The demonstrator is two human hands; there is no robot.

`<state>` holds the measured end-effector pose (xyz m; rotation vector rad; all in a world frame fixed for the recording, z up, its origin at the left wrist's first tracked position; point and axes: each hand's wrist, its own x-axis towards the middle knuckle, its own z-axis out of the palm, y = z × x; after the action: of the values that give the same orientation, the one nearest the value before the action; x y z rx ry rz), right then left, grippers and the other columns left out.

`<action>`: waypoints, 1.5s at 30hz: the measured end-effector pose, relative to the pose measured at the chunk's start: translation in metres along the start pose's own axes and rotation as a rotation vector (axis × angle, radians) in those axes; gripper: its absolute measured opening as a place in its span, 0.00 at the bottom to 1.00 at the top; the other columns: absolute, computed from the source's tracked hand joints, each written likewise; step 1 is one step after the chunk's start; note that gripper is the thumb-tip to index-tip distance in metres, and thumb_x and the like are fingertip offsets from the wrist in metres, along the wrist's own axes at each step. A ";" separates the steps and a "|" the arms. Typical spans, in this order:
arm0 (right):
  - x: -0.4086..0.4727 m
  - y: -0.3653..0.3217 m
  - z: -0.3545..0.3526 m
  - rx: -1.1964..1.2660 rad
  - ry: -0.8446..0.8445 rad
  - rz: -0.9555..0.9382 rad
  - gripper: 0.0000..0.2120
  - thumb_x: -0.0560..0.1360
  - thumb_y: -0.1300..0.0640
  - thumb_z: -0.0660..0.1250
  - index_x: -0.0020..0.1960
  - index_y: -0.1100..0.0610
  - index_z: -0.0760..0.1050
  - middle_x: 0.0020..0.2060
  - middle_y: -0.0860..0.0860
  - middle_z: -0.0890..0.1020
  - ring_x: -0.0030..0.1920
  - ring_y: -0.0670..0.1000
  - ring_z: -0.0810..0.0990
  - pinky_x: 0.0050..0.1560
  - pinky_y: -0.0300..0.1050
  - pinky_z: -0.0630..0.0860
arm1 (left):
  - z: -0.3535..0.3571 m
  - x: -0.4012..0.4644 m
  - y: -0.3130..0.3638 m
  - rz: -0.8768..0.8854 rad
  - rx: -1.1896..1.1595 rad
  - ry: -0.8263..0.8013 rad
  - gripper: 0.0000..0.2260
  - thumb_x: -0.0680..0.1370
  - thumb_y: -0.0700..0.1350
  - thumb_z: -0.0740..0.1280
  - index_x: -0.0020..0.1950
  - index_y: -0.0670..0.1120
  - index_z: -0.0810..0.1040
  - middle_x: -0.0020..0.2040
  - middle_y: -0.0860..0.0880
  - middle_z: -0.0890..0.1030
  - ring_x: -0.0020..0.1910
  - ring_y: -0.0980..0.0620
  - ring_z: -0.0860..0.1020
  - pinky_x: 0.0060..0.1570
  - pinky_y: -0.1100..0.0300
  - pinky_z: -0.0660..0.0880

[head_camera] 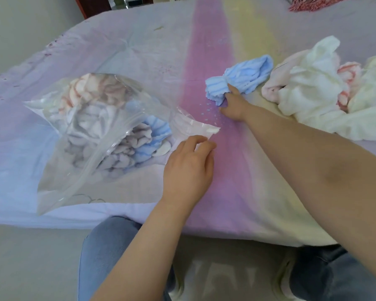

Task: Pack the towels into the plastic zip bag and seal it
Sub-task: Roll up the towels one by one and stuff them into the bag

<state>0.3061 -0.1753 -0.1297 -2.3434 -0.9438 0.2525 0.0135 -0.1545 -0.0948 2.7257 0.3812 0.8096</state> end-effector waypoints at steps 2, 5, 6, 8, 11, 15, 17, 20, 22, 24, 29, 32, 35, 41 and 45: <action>-0.024 -0.003 0.002 0.114 0.084 -0.036 0.25 0.74 0.64 0.64 0.71 0.64 0.65 0.69 0.59 0.64 0.66 0.55 0.70 0.67 0.41 0.66 | 0.002 -0.001 0.001 -0.008 -0.024 0.004 0.11 0.77 0.43 0.63 0.57 0.49 0.81 0.58 0.49 0.80 0.51 0.45 0.79 0.41 0.53 0.77; -0.082 -0.005 0.001 0.246 0.155 -0.072 0.08 0.73 0.64 0.67 0.52 0.63 0.79 0.49 0.56 0.80 0.44 0.46 0.78 0.46 0.37 0.75 | 0.003 -0.002 0.007 -0.028 -0.099 -0.025 0.16 0.77 0.43 0.62 0.64 0.49 0.78 0.61 0.48 0.78 0.56 0.45 0.78 0.50 0.51 0.77; -0.100 -0.001 0.001 0.258 0.178 -0.043 0.03 0.73 0.62 0.67 0.44 0.61 0.79 0.41 0.56 0.82 0.38 0.44 0.76 0.42 0.42 0.75 | 0.003 -0.002 0.009 -0.043 -0.125 -0.042 0.18 0.77 0.43 0.62 0.66 0.49 0.76 0.63 0.49 0.78 0.58 0.46 0.77 0.53 0.51 0.76; -0.138 0.000 -0.002 0.262 0.243 0.092 0.08 0.72 0.58 0.68 0.34 0.57 0.75 0.34 0.54 0.81 0.36 0.46 0.75 0.41 0.44 0.71 | 0.002 -0.005 0.014 -0.071 -0.165 -0.063 0.19 0.78 0.43 0.62 0.69 0.50 0.73 0.66 0.51 0.76 0.62 0.48 0.75 0.58 0.54 0.73; -0.193 -0.023 -0.018 0.331 0.252 0.195 0.10 0.71 0.55 0.72 0.38 0.47 0.71 0.34 0.48 0.77 0.33 0.45 0.74 0.38 0.40 0.70 | -0.002 -0.010 0.016 -0.103 -0.220 -0.052 0.18 0.79 0.44 0.62 0.70 0.51 0.73 0.67 0.53 0.75 0.64 0.52 0.73 0.59 0.61 0.69; -0.245 -0.078 -0.060 0.239 -0.275 0.116 0.05 0.72 0.59 0.69 0.44 0.55 0.73 0.25 0.52 0.73 0.22 0.45 0.69 0.27 0.38 0.66 | -0.009 -0.017 0.014 -0.146 -0.270 0.007 0.14 0.79 0.43 0.62 0.64 0.49 0.77 0.66 0.52 0.76 0.63 0.52 0.74 0.56 0.61 0.70; -0.248 -0.095 -0.078 0.292 -0.322 0.060 0.03 0.73 0.62 0.67 0.44 0.63 0.76 0.28 0.55 0.71 0.23 0.45 0.68 0.25 0.38 0.65 | -0.014 -0.020 0.014 -0.171 -0.282 0.051 0.13 0.79 0.42 0.62 0.62 0.48 0.78 0.65 0.51 0.77 0.63 0.53 0.74 0.55 0.65 0.67; -0.212 -0.088 -0.081 0.189 -0.053 0.068 0.12 0.73 0.55 0.70 0.53 0.61 0.78 0.41 0.53 0.77 0.39 0.49 0.75 0.36 0.38 0.71 | -0.025 -0.027 0.012 -0.161 -0.266 0.059 0.13 0.80 0.45 0.61 0.64 0.49 0.76 0.65 0.52 0.77 0.63 0.53 0.74 0.55 0.65 0.67; -0.185 -0.070 -0.066 -0.085 0.056 0.150 0.29 0.69 0.43 0.72 0.67 0.51 0.71 0.65 0.52 0.72 0.63 0.53 0.72 0.60 0.47 0.71 | -0.031 -0.032 0.009 -0.141 -0.231 0.056 0.13 0.81 0.45 0.61 0.64 0.49 0.76 0.66 0.52 0.76 0.64 0.53 0.74 0.55 0.63 0.68; -0.172 -0.057 -0.042 -0.174 -0.125 0.261 0.48 0.65 0.34 0.71 0.77 0.46 0.52 0.78 0.52 0.50 0.76 0.57 0.54 0.72 0.58 0.59 | -0.039 -0.037 0.003 -0.138 -0.202 0.087 0.13 0.80 0.44 0.62 0.64 0.48 0.77 0.65 0.51 0.77 0.64 0.52 0.74 0.56 0.61 0.70; -0.178 -0.054 -0.010 -0.211 -0.282 0.224 0.48 0.65 0.35 0.70 0.77 0.52 0.54 0.72 0.52 0.67 0.72 0.59 0.66 0.68 0.54 0.65 | -0.055 -0.055 -0.003 -0.218 -0.270 0.271 0.13 0.80 0.44 0.61 0.63 0.49 0.77 0.62 0.52 0.79 0.59 0.56 0.75 0.52 0.67 0.67; -0.194 -0.060 -0.010 -0.136 -0.246 0.141 0.18 0.67 0.47 0.70 0.52 0.57 0.77 0.49 0.55 0.82 0.52 0.59 0.81 0.48 0.48 0.74 | -0.058 -0.071 -0.001 -0.241 -0.261 0.418 0.09 0.79 0.45 0.62 0.56 0.49 0.79 0.51 0.53 0.82 0.48 0.54 0.77 0.47 0.57 0.73; -0.222 -0.061 -0.015 0.054 -0.135 0.104 0.06 0.71 0.55 0.68 0.42 0.57 0.77 0.39 0.52 0.81 0.41 0.53 0.78 0.40 0.45 0.71 | -0.056 -0.097 -0.002 -0.222 -0.224 0.566 0.08 0.77 0.48 0.65 0.39 0.49 0.75 0.35 0.55 0.76 0.36 0.54 0.71 0.38 0.59 0.68; -0.276 -0.098 -0.061 0.643 -0.160 0.048 0.04 0.71 0.62 0.70 0.44 0.54 0.80 0.36 0.45 0.84 0.37 0.43 0.82 0.37 0.35 0.77 | -0.060 -0.124 -0.013 -0.729 -0.719 0.439 0.24 0.73 0.61 0.65 0.29 0.47 0.60 0.25 0.55 0.61 0.29 0.55 0.60 0.32 0.61 0.59; -0.271 -0.141 -0.062 0.593 -0.316 0.041 0.05 0.73 0.63 0.68 0.45 0.55 0.81 0.39 0.50 0.86 0.40 0.48 0.84 0.41 0.40 0.80 | -0.060 -0.111 -0.027 -0.787 -0.599 0.224 0.20 0.77 0.52 0.65 0.27 0.47 0.67 0.23 0.54 0.64 0.30 0.50 0.62 0.31 0.57 0.58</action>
<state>0.0509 -0.3079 -0.0080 -1.8013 -0.8187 0.8185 -0.1146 -0.1548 -0.1100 1.7182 0.9861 0.8093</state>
